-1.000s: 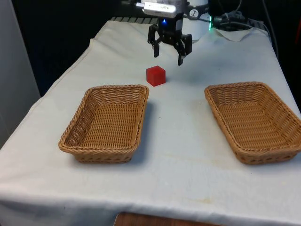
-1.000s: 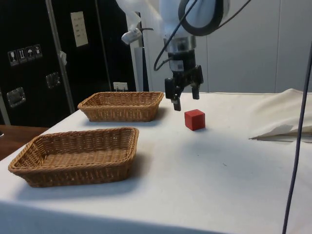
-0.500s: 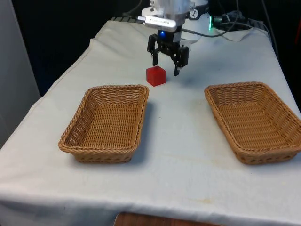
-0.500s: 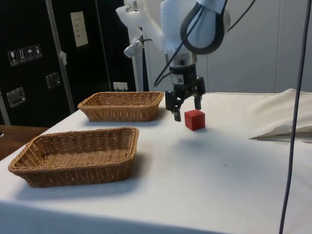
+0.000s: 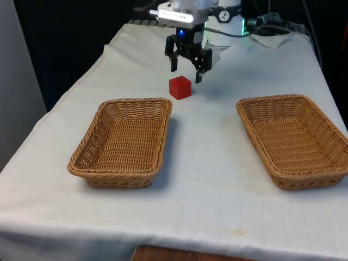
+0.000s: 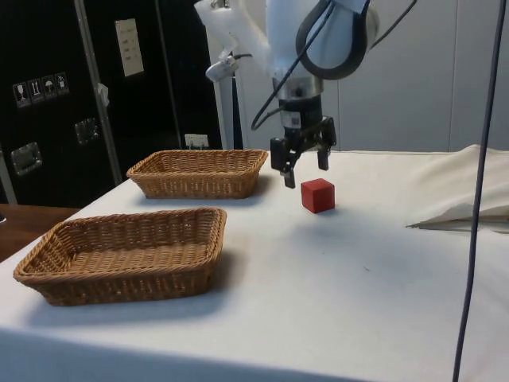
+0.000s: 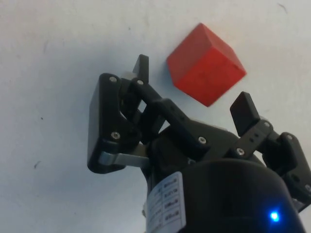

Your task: Pick up the red cube and place it into the right basket.

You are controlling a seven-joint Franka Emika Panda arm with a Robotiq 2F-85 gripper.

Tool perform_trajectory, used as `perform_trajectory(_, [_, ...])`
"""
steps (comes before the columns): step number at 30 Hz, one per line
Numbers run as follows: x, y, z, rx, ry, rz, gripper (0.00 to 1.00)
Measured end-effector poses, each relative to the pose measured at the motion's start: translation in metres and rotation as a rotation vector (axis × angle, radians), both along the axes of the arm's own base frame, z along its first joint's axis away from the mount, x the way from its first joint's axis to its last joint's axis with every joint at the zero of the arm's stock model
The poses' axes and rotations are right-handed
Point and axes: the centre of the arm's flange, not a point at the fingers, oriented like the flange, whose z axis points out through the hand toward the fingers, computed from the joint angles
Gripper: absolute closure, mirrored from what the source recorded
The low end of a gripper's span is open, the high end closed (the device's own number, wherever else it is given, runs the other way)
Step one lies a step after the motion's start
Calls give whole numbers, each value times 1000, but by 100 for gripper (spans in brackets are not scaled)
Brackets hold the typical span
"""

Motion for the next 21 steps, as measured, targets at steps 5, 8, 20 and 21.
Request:
perform_trajectory(5, [-1, -10, 11, 1, -13, -13, 0])
perform_trajectory(8, [-2, -11, 10, 0, -14, -28, 0])
perform_trajectory(20, [-3, -12, 2, -8, -7, -107, 0])
perform_trajectory(21, [-3, -13, 1, -10, -6, -114, 0])
